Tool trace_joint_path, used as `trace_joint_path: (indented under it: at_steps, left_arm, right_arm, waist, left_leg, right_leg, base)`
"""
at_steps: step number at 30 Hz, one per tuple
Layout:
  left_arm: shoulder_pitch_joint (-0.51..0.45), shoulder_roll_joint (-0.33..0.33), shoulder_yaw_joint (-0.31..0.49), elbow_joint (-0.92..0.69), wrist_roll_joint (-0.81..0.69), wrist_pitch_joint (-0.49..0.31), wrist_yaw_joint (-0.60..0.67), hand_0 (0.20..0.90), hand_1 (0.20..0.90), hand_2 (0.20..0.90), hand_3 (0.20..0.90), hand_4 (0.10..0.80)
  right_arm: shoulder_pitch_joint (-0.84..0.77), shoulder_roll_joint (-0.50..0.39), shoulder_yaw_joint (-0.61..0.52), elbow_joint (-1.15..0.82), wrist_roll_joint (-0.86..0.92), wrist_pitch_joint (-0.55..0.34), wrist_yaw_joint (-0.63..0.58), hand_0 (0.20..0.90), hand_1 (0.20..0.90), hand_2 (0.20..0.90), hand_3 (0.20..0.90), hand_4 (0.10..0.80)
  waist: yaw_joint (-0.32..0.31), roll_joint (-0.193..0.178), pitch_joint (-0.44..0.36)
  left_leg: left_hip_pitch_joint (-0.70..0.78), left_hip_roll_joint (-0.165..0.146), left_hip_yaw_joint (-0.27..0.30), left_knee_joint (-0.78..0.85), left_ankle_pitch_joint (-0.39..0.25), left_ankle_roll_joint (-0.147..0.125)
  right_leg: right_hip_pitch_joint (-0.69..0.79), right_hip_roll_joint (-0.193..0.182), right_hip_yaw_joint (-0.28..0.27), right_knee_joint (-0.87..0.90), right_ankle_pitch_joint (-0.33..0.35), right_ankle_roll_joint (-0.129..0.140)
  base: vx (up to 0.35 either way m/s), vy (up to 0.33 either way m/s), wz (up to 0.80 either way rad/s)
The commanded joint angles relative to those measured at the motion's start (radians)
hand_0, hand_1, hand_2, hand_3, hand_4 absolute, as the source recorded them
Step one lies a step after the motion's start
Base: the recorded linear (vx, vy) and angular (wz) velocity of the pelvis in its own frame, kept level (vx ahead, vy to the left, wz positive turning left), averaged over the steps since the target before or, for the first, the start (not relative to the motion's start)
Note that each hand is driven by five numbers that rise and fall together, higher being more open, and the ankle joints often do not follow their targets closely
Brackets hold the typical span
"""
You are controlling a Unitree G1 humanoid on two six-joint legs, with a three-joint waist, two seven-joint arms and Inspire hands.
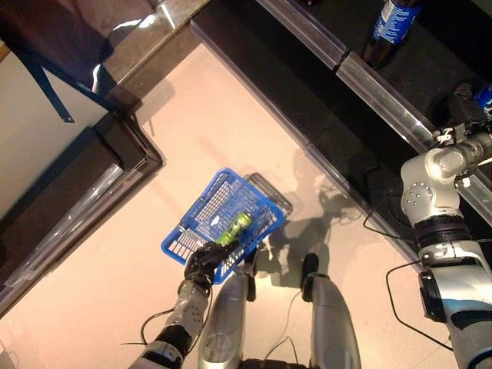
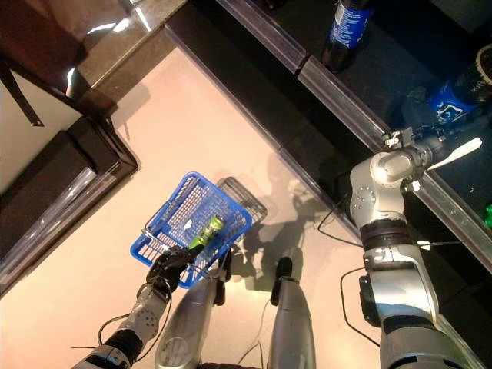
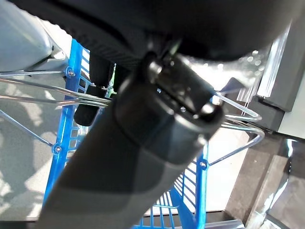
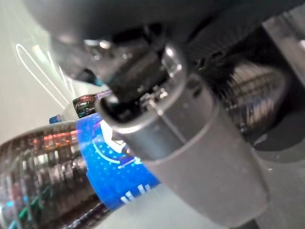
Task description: Pick up the drink and place into the basket.
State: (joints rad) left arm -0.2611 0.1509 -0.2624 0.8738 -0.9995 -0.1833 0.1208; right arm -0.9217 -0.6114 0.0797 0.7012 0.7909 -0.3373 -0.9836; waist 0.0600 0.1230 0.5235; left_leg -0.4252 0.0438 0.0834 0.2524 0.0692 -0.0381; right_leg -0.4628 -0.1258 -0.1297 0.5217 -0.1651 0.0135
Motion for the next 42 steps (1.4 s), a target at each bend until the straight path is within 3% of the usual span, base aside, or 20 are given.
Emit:
trace_joint_path:
  at_steps: [1, 2, 3, 16, 21, 27, 35, 42]
  left_arm:
    - [0.119, 0.105, -0.032, -0.028, 0.012, -0.016, 0.003, 0.3, 0.3, 0.3, 0.2, 0.1]
    - [0.119, 0.106, -0.033, -0.03, 0.01, -0.015, 0.002, 0.3, 0.3, 0.3, 0.2, 0.1]
    - [0.12, 0.109, -0.034, -0.034, 0.007, -0.013, 0.002, 0.3, 0.3, 0.3, 0.2, 0.1]
    - [0.143, 0.127, -0.007, -0.037, 0.004, -0.028, -0.034, 0.3, 0.3, 0.3, 0.2, 0.1]
    - [0.147, 0.126, 0.018, -0.057, -0.003, -0.045, -0.068, 0.3, 0.3, 0.3, 0.2, 0.1]
    - [0.164, 0.118, 0.047, -0.139, -0.011, -0.074, -0.112, 0.3, 0.3, 0.3, 0.2, 0.1]
    - [0.204, 0.126, 0.064, -0.337, 0.008, -0.068, -0.172, 0.3, 0.3, 0.3, 0.2, 0.1]
    - [0.227, 0.151, 0.018, -0.584, 0.007, -0.012, -0.199, 0.3, 0.3, 0.3, 0.2, 0.1]
  right_arm:
    - [-0.146, -0.166, 0.025, -0.02, -0.031, -0.051, 0.071, 0.78, 0.78, 0.78, 0.76, 0.66]
    - [-0.152, -0.17, 0.03, -0.017, -0.035, -0.046, 0.074, 0.634, 0.634, 0.634, 0.59, 0.49]
    - [-0.162, -0.177, 0.04, -0.01, -0.043, -0.041, 0.077, 0.3, 0.3, 0.3, 0.2, 0.1]
    - [-0.138, -0.196, 0.036, -0.063, -0.056, -0.02, 0.131, 0.3, 0.3, 0.3, 0.2, 0.1]
    - [-0.07, -0.193, 0.006, -0.185, -0.106, 0.006, 0.182, 0.3, 0.3, 0.3, 0.2, 0.1]
    - [0.09, -0.149, -0.041, -0.476, -0.202, 0.055, 0.26, 0.3, 0.3, 0.3, 0.2, 0.1]
    - [0.303, -0.053, -0.064, -0.769, -0.259, 0.095, 0.445, 0.3, 0.3, 0.3, 0.2, 0.1]
    - [0.42, 0.021, 0.003, -0.931, -0.23, 0.143, 0.615, 0.3, 0.3, 0.3, 0.2, 0.1]
  waist:
    - [0.026, -0.032, -0.003]
    - [0.026, -0.031, -0.003]
    - [0.027, -0.03, -0.003]
    - [0.021, -0.033, -0.004]
    - [0.006, -0.043, -0.021]
    - [-0.022, -0.06, -0.069]
    - [-0.052, -0.087, -0.148]
    - [-0.054, -0.094, -0.206]
  left_leg:
    - [-0.027, -0.036, -0.059, 0.13, -0.095, 0.008]
    - [-0.029, -0.036, -0.059, 0.129, -0.095, 0.009]
    - [-0.03, -0.038, -0.061, 0.129, -0.095, 0.009]
    - [0.016, -0.043, -0.057, 0.113, -0.098, 0.01]
    - [0.068, -0.033, -0.047, 0.103, -0.096, -0.001]
    - [0.134, -0.017, -0.03, 0.088, -0.096, -0.012]
    - [0.231, 0.005, 0.0, 0.05, -0.087, -0.021]
    - [0.296, 0.009, 0.005, 0.003, -0.086, -0.022]
  right_leg:
    - [0.018, -0.03, -0.038, -0.079, 0.086, 0.019]
    - [0.015, -0.03, -0.038, -0.078, 0.085, 0.019]
    - [0.013, -0.03, -0.037, -0.077, 0.085, 0.019]
    - [0.053, -0.016, -0.034, -0.084, 0.073, 0.009]
    - [0.111, -0.01, -0.038, -0.102, 0.067, 0.001]
    - [0.183, 0.0, -0.034, -0.128, 0.057, -0.003]
    - [0.301, 0.017, -0.02, -0.188, 0.052, -0.004]
    - [0.38, 0.032, -0.014, -0.238, 0.051, -0.002]
  base:
    - [0.0, 0.0, 0.0]
    - [0.0, 0.0, 0.0]
    - [0.0, 0.0, 0.0]
    - [-0.008, -0.001, 0.0]
    - [-0.033, -0.002, 0.0]
    - [-0.006, 0.0, 0.0]
    - [0.02, 0.014, -0.06]
    - [0.022, 0.007, -0.03]
